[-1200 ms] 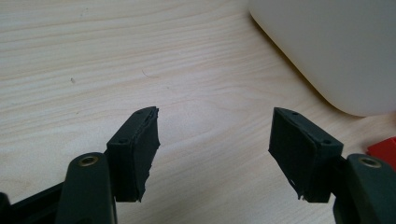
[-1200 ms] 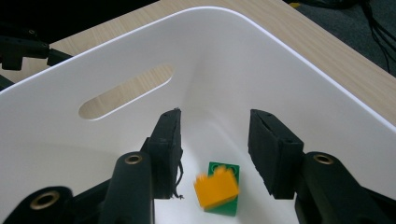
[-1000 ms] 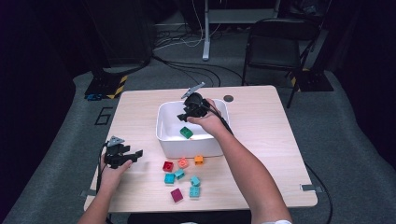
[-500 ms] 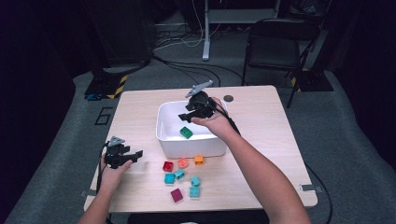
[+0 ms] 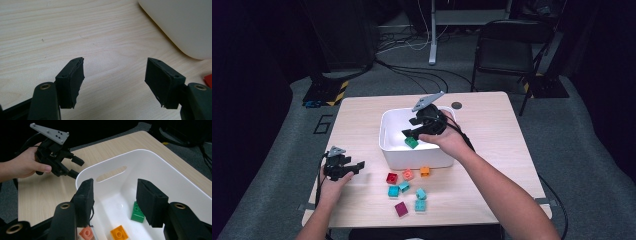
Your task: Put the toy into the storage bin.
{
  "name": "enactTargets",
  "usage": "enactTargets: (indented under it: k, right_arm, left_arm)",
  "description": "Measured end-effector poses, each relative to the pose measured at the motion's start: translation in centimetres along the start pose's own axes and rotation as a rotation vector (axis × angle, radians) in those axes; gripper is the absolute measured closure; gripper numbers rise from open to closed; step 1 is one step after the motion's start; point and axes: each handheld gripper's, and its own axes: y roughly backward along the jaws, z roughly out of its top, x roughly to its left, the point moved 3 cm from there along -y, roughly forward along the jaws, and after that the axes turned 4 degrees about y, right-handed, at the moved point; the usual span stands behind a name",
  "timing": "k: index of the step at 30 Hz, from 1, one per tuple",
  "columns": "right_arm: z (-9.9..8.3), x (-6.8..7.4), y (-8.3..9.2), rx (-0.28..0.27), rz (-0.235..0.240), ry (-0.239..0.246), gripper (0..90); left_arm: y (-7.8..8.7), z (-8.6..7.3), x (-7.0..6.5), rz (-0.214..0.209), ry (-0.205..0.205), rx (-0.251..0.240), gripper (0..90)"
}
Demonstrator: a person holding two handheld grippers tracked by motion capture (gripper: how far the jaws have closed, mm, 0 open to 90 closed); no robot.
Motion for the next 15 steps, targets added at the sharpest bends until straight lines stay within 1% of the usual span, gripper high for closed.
enactTargets:
  k: [2, 9, 15]
  right_arm:
    - [-0.2, 0.5, 0.2, -0.003, 0.008, 0.007, 47.8]
    - [-1.0, 1.7, 0.7, -0.02, 0.025, 0.02, 47.8]
    - [-2.2, 2.7, 1.7, -0.051, 0.026, 0.022, 47.8]
  left_arm:
    - [0.0, 0.0, 0.0, 0.001, -0.001, 0.002, 31.3]
    - [0.1, 0.0, 0.1, 0.003, 0.006, -0.007, 31.3]
    - [0.1, 0.0, 0.1, 0.0, 0.005, 0.0, 31.5]
